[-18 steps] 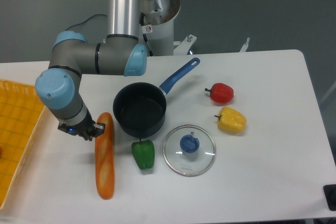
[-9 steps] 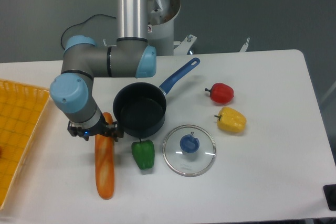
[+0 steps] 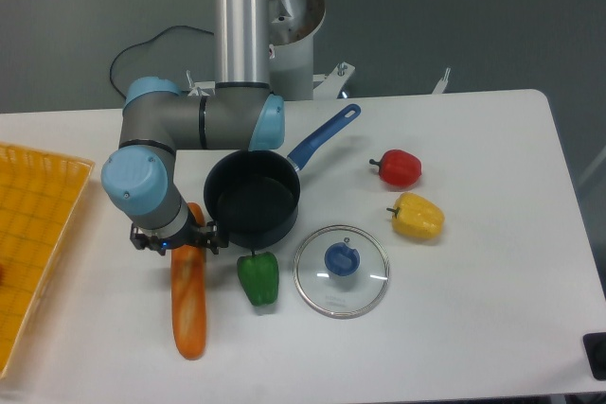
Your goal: Pick up the long bread
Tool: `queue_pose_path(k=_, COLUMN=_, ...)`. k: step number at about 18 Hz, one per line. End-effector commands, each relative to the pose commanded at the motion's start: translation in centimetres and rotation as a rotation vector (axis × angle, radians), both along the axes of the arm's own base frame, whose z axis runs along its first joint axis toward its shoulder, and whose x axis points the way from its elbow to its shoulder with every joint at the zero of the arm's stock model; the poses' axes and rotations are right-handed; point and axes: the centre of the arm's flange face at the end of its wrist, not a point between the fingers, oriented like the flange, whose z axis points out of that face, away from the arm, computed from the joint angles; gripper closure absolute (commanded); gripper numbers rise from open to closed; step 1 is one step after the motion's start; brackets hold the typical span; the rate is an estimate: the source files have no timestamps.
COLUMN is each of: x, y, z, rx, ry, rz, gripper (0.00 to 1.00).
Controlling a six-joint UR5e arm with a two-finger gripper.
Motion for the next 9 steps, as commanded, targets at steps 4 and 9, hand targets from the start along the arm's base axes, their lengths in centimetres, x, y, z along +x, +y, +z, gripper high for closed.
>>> queue_pose_path(k=4, x=0.1, y=-0.2, z=-0.4, rx=-0.006, ry=-0.005, rz=0.002, gripper=0.00)
queue_pose_path(k=9, x=0.3, y=-0.6, z=-1.2, rx=-0.023, ry=-0.013, rz=0.000, gripper=0.00)
